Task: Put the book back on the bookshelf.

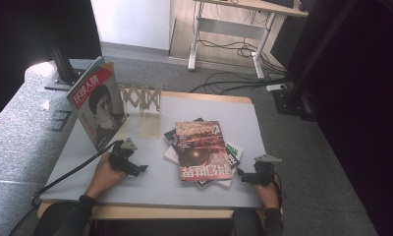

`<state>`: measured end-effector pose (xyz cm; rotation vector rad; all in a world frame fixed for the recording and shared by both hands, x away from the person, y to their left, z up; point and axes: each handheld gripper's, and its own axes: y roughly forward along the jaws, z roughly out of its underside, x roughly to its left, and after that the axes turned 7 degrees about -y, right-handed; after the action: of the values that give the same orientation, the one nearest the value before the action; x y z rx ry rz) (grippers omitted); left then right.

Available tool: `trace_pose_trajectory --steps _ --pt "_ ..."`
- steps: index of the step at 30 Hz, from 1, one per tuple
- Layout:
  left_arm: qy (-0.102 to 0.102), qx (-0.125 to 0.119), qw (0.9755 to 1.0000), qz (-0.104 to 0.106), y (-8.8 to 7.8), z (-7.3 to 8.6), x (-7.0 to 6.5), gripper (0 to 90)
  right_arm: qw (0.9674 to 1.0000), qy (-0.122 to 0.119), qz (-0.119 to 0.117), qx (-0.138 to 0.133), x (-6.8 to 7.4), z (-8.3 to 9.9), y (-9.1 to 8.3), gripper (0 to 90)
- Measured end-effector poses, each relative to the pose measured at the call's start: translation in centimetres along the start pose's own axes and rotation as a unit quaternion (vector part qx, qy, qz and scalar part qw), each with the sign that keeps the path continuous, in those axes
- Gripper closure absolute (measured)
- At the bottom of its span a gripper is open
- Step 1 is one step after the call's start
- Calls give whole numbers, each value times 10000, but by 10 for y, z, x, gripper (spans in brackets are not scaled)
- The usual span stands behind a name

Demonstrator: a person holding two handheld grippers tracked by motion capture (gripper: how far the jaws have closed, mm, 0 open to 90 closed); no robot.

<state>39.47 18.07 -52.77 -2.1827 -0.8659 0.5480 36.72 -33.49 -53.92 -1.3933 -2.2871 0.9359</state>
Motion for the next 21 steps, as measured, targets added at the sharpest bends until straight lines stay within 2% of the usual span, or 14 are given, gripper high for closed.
trace_pose_trajectory --steps 3,10,13,17,18,21 --pt "104 40 9999 -117 1 0 -3 0 10000 16 3 6 0 0 0 38" --pt "99 56 9999 -108 1 0 -2 0 9999 140 17 86 0 -7 -5 99" --pt "97 47 9999 -107 1 0 -2 0 9999 145 26 -52 1 -13 -11 101" --pt "96 46 9999 -106 1 0 -2 0 9995 136 -111 -260 8 -25 -19 102" --pt "97 46 9999 -106 1 0 -2 0 9994 48 -187 -290 13 -30 -20 101" --pt "97 46 9999 -106 1 0 -2 0 9994 -2 -235 -259 18 -35 -18 88"
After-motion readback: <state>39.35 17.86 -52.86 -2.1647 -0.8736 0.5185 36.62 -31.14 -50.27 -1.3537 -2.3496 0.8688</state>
